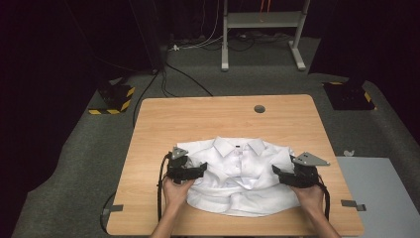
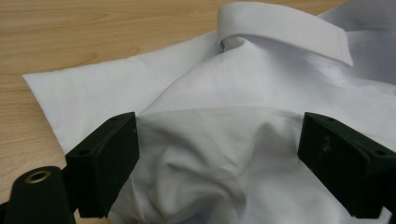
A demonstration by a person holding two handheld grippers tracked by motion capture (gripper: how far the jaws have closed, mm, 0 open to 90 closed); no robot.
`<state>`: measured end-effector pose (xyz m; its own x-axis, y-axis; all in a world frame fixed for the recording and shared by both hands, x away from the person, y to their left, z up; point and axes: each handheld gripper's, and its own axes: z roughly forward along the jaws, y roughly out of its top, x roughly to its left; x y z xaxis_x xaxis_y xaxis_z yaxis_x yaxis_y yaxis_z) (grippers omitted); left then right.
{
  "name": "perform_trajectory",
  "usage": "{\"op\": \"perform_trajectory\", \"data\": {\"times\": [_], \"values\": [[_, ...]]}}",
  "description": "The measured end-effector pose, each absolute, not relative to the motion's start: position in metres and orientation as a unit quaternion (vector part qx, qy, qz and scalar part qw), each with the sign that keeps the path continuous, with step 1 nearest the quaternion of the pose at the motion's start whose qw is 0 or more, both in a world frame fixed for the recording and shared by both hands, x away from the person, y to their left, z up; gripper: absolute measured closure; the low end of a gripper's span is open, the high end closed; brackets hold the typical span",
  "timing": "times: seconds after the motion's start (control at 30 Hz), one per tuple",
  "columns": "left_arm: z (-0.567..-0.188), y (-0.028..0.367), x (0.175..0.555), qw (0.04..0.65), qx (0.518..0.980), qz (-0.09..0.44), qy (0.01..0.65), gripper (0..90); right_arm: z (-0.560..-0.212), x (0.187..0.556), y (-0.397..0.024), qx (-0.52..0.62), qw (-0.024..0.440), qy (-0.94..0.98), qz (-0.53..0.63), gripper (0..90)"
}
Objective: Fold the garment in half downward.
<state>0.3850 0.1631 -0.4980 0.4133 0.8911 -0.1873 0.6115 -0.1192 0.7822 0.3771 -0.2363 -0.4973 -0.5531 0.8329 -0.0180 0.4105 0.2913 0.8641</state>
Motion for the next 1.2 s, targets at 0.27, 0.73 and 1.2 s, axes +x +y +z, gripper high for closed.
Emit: {"op": "perform_trajectory", "data": {"times": [0.27,0.73,1.2], "values": [[-0.509,0.158,0.397,0.405,0.734,0.166,0.52,12.8,-0.488,0.381,-0.233,0.402,0.256,0.757,0.447,24.9],[-0.53,0.141,0.409,0.352,0.767,0.173,0.507,14.9,-0.522,0.4,-0.221,0.417,0.198,0.802,0.38,23.9],[-0.533,0.114,0.409,0.337,0.783,0.177,0.492,15.7,-0.532,0.403,-0.242,0.429,0.208,0.803,0.357,23.4]]}}
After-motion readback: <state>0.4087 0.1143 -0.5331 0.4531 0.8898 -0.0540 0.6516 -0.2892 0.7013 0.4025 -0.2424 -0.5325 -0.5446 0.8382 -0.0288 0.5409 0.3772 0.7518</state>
